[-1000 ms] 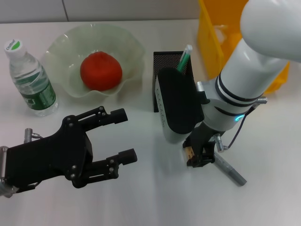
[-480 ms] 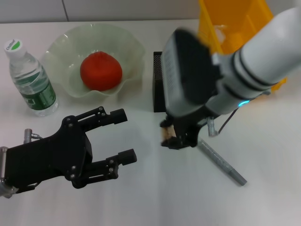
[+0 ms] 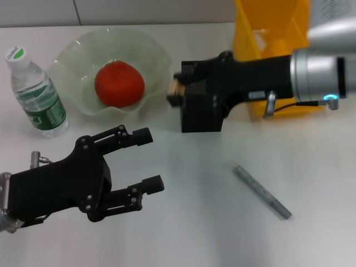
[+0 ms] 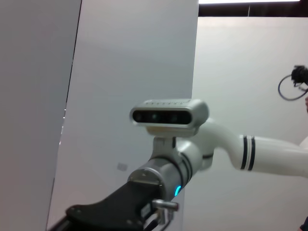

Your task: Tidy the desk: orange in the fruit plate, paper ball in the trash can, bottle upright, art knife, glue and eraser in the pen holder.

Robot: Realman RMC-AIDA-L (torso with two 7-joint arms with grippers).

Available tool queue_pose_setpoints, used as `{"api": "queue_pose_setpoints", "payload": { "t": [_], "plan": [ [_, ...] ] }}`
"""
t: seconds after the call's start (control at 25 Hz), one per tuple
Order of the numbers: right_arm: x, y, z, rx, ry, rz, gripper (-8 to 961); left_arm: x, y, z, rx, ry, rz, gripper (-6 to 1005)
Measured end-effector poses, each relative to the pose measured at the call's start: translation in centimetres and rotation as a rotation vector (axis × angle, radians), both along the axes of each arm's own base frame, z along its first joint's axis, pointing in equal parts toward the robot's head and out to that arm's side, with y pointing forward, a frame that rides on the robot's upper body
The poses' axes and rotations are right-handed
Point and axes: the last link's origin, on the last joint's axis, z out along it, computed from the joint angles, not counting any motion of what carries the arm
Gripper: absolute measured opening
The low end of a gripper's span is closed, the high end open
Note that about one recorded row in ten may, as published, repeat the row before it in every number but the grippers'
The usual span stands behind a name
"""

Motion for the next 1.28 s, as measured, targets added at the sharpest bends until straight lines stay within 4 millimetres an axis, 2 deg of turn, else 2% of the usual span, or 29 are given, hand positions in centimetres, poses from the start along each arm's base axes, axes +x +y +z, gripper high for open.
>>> {"api": "queue_pose_setpoints", "payload": {
  "t": [0.04,0.12,0.16,0.2,0.32,0.4,0.6,1.28],
  "plan": [
    [0.0,0.0,0.0,0.000,0.000,0.000,401,0.0,0.0,0.0,0.000,0.000,0.000,754],
    [1.8,0.6,0.0,0.023,0.129,-0.063,401,0.2,0.1,-0.1,-0.002,0.000,-0.006,754],
    [1.8,0.6,0.0,0.023,0.129,-0.063,401,0.2,0.1,-0.1,-0.005,0.001,-0.009,754],
    [3.0,0.9,0.0,0.052,0.196,-0.087,401,0.2,0.1,-0.3,-0.012,0.006,-0.013,754],
    [3.9,0.9,-0.2,0.085,0.236,-0.087,401,0.2,0.1,-0.3,-0.014,0.010,-0.013,754],
    [5.3,0.8,-0.8,0.136,0.276,-0.103,401,0.2,0.1,-0.4,-0.013,0.011,-0.011,754],
    [6.6,0.9,-1.5,0.215,0.294,-0.095,400,0.2,0.1,-0.4,-0.016,0.011,-0.013,754],
    [7.6,2.1,-2.8,0.247,0.235,-0.157,399,0.3,0.0,-0.5,-0.019,0.011,-0.014,755]
  ]
}}
